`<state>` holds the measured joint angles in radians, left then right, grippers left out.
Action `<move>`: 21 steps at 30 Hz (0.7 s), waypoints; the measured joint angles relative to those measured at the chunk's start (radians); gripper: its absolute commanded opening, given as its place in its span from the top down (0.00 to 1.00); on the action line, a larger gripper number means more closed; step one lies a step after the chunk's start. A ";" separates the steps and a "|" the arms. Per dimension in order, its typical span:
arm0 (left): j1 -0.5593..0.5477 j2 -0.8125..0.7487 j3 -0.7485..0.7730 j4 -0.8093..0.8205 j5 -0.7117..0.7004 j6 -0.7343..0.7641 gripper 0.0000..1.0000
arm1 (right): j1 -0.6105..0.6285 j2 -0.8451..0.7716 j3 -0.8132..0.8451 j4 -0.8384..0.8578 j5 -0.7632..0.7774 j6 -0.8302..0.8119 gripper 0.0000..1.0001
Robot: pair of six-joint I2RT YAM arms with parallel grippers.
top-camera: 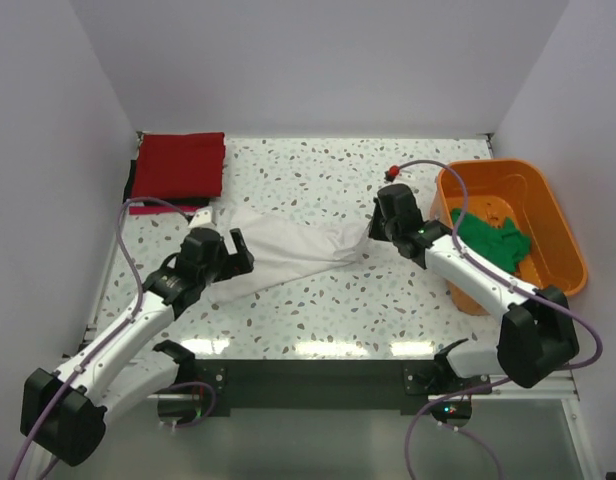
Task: Fold and stack the t-shirts
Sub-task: Move the tshirt to the center of the board, then flatten the tshirt out
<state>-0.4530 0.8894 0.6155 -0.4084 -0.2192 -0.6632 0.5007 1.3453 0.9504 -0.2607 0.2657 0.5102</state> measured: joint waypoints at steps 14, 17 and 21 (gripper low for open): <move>-0.001 0.227 -0.045 -0.005 -0.007 -0.051 0.00 | 0.005 0.073 -0.047 -0.017 0.063 0.049 1.00; -0.001 0.290 0.025 -0.003 -0.071 -0.061 0.01 | 0.005 0.074 -0.072 -0.018 0.063 0.052 1.00; -0.001 0.348 0.085 0.002 -0.131 -0.064 0.10 | 0.005 0.075 -0.083 -0.019 0.063 0.052 1.00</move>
<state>-0.4538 1.2377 0.7002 -0.4068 -0.3500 -0.7273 0.5053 1.4204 0.8677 -0.2802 0.3286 0.5625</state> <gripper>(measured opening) 0.943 0.014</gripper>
